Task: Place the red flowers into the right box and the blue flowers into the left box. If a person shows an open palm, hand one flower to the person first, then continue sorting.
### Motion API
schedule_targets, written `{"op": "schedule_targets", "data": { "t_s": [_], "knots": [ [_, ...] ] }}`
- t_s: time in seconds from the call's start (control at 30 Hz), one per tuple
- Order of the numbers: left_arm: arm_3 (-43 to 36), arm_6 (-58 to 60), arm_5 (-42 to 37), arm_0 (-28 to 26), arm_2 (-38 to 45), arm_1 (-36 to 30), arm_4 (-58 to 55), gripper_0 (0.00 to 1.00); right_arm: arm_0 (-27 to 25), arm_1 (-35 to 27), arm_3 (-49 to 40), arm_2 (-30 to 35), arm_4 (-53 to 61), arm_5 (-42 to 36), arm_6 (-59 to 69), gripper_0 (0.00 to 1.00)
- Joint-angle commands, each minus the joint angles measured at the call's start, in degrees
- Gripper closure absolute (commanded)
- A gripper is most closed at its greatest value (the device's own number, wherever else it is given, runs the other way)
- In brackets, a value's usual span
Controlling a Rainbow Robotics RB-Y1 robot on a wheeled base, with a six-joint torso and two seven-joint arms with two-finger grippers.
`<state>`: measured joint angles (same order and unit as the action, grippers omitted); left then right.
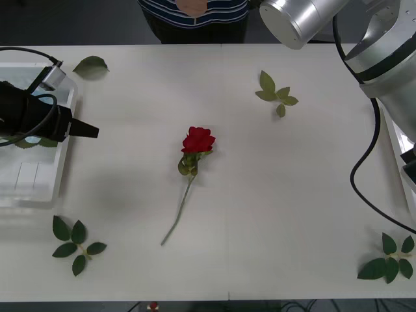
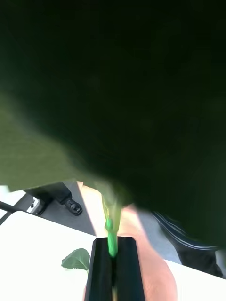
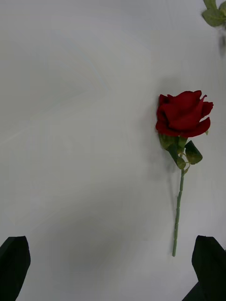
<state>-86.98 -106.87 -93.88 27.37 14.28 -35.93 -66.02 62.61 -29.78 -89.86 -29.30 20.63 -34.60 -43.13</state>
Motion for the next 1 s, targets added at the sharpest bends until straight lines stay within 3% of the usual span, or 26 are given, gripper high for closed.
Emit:
{"op": "schedule_targets", "data": {
  "t_s": [0.03,0.07,0.13,0.2,0.87,1.0],
  "knots": [
    [-1.26,-2.03,0.28,-0.03,0.75,-0.54,0.01,0.0,1.72,-0.28,-0.93,0.56,-0.5,0.58,2.34,0.45],
    [-1.17,-1.94,0.36,-0.03,0.75,-0.54,0.01,0.0,1.72,-0.28,-0.93,0.56,-0.5,0.58,2.34,0.23],
    [-1.17,-2.03,0.28,-0.03,0.66,-0.54,0.01,0.0,1.72,-0.28,-0.93,0.56,-0.5,0.58,2.34,0.07],
    [-1.17,-2.03,0.28,-0.03,0.75,-0.54,0.01,0.0,1.72,-0.28,-0.93,0.56,-0.5,0.58,2.34,0.0],
    [-1.17,-2.55,0.01,-0.12,0.93,-0.54,0.01,0.0,0.49,-0.28,-0.4,-0.14,-0.5,0.5,2.26,0.0],
    [-1.17,-2.73,0.01,-0.03,1.01,-0.54,-0.08,0.0,0.76,-3.36,-2.25,-0.14,3.1,-0.21,2.17,0.0]
  ]
}}
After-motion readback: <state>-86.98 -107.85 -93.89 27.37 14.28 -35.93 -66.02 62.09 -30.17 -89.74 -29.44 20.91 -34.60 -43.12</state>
